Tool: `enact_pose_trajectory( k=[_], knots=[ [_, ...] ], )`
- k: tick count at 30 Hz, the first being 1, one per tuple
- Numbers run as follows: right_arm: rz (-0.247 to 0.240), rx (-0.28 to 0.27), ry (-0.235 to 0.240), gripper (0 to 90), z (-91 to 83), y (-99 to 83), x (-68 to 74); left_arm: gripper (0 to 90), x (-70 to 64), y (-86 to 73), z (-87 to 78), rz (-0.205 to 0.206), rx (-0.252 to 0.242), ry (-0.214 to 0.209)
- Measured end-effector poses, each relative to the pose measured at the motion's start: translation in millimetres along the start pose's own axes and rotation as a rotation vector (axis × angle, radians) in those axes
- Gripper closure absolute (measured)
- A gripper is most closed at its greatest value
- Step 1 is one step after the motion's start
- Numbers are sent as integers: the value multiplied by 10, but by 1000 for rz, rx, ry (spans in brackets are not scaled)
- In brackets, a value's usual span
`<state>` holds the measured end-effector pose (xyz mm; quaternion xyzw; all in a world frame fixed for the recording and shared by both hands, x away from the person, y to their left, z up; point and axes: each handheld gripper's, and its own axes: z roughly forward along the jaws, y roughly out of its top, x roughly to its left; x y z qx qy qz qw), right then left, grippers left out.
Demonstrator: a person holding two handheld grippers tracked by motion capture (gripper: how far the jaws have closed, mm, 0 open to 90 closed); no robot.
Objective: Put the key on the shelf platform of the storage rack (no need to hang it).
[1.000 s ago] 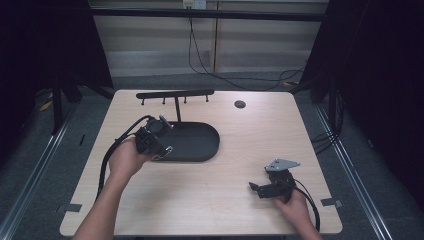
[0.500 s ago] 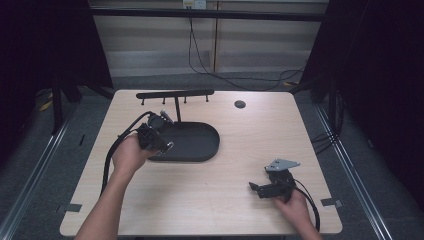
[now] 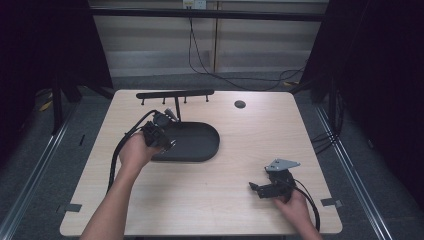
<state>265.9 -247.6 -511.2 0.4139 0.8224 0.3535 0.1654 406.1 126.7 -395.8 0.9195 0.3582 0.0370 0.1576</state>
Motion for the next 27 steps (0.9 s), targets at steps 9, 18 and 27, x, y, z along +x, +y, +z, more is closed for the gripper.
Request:
enact_pose_trajectory(
  k=[9,18,27],
  knots=[
    [0,0,0,129,0,0,0,855,24,30,59,-21,-8,26],
    [1,0,0,129,0,0,1,854,41,68,175,-38,-5,19],
    [0,0,0,129,0,0,0,853,79,94,255,-52,0,33]
  ],
)
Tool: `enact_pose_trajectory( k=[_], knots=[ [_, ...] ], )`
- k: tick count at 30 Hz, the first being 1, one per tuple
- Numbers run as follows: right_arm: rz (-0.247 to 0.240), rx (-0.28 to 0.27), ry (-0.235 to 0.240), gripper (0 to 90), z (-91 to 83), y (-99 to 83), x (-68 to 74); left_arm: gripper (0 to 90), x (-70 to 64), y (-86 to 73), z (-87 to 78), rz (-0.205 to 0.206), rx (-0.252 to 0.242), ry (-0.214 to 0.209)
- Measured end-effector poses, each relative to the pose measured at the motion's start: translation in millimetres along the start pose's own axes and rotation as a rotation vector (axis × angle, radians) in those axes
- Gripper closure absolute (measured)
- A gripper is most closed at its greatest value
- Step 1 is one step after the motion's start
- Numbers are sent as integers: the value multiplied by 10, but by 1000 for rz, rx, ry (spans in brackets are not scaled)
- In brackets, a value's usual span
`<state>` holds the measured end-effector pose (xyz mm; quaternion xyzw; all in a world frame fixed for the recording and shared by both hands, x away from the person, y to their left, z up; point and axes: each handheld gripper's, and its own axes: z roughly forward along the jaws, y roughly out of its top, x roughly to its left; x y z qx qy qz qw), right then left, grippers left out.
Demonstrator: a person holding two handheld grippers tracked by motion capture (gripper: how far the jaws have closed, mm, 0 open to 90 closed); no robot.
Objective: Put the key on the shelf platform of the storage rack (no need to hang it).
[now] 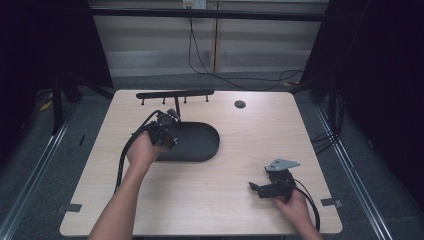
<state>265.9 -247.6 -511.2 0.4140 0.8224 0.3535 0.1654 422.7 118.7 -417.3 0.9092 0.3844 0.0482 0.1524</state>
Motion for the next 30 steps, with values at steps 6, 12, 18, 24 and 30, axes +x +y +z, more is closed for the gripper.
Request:
enact_pose_trajectory(
  k=[6,12,18,24,30],
  knots=[
    [0,0,0,129,0,0,0,853,-1,12,77,-8,-5,7],
    [0,0,0,129,0,0,0,852,17,15,142,-9,-16,13],
    [0,0,0,129,0,0,0,852,36,13,200,-16,-3,12],
    [0,0,0,129,0,0,0,851,45,2,270,-28,-11,19],
    [0,0,0,129,0,0,0,849,54,3,325,-28,-4,21]
  ],
)
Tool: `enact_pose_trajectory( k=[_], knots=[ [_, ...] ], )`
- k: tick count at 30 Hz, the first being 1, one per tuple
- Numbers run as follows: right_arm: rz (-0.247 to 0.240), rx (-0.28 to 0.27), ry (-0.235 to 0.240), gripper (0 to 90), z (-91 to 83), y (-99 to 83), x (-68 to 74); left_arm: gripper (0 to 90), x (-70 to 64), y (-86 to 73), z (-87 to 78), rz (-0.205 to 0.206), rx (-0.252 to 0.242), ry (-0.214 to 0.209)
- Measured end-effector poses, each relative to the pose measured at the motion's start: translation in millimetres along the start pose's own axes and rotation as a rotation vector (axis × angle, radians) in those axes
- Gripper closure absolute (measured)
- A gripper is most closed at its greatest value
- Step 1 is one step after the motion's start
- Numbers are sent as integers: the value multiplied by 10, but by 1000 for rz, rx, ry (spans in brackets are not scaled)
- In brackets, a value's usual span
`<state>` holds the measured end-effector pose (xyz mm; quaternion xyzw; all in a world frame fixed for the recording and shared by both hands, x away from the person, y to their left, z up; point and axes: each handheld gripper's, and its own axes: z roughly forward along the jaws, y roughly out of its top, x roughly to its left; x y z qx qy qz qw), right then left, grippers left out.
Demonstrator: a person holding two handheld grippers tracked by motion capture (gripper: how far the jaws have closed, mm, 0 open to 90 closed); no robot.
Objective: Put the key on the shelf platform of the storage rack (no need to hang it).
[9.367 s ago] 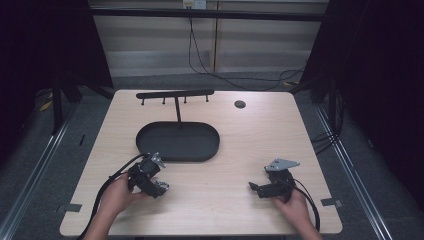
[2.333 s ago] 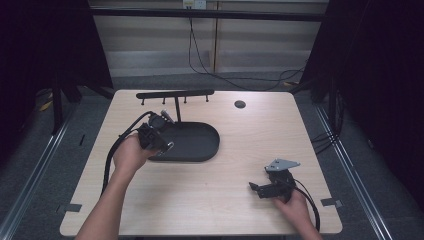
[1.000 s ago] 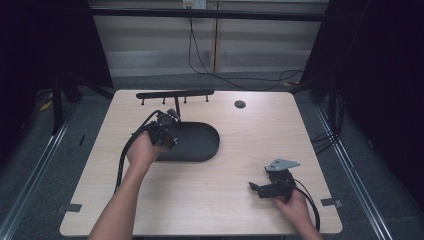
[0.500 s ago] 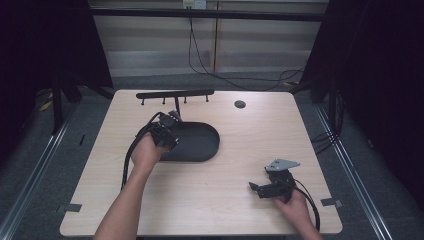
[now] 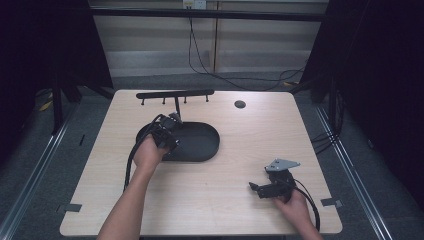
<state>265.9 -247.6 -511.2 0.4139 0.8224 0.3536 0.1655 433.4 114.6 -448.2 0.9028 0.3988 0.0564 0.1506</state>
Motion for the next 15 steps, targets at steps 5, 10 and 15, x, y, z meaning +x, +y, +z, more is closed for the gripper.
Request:
enact_pose_trajectory(
  k=[5,10,15],
  knots=[
    [1,0,1,129,0,0,1,849,-11,7,58,-7,3,-1],
    [0,0,0,129,0,0,0,848,-13,19,91,-10,0,0],
    [0,0,0,129,0,0,0,846,-9,6,115,-18,-8,8]
  ],
)
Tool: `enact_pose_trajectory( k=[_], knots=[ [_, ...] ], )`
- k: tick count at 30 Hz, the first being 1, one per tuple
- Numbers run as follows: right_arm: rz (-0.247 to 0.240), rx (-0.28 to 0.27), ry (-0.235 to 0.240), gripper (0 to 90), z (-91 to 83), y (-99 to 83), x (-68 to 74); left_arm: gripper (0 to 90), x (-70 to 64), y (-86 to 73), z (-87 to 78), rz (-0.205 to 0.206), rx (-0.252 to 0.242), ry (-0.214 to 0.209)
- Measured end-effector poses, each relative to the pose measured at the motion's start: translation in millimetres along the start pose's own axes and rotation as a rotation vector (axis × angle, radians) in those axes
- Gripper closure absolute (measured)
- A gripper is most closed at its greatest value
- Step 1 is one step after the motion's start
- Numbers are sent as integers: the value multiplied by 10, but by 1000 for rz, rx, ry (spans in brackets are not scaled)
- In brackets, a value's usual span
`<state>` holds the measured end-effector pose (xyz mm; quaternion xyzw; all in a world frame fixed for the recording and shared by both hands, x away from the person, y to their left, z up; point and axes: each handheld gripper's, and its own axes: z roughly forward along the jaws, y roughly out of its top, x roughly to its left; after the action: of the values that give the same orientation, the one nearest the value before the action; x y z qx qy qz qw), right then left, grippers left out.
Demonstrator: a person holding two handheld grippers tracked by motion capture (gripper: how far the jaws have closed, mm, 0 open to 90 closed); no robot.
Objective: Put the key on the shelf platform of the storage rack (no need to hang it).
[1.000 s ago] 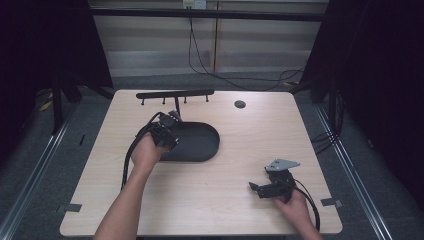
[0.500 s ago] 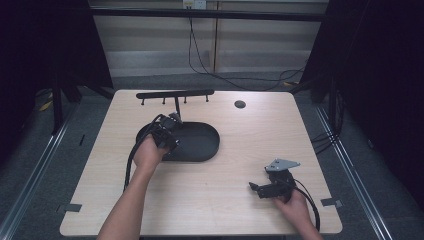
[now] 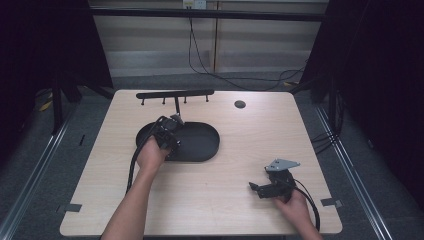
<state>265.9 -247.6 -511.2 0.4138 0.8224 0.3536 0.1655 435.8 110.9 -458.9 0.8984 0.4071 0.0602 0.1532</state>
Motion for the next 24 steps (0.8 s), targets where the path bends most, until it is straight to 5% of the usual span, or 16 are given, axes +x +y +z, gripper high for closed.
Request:
enact_pose_trajectory(
  k=[24],
  knots=[
    [1,0,0,129,0,0,1,768,18,-44,61,-16,4,15]
  ],
)
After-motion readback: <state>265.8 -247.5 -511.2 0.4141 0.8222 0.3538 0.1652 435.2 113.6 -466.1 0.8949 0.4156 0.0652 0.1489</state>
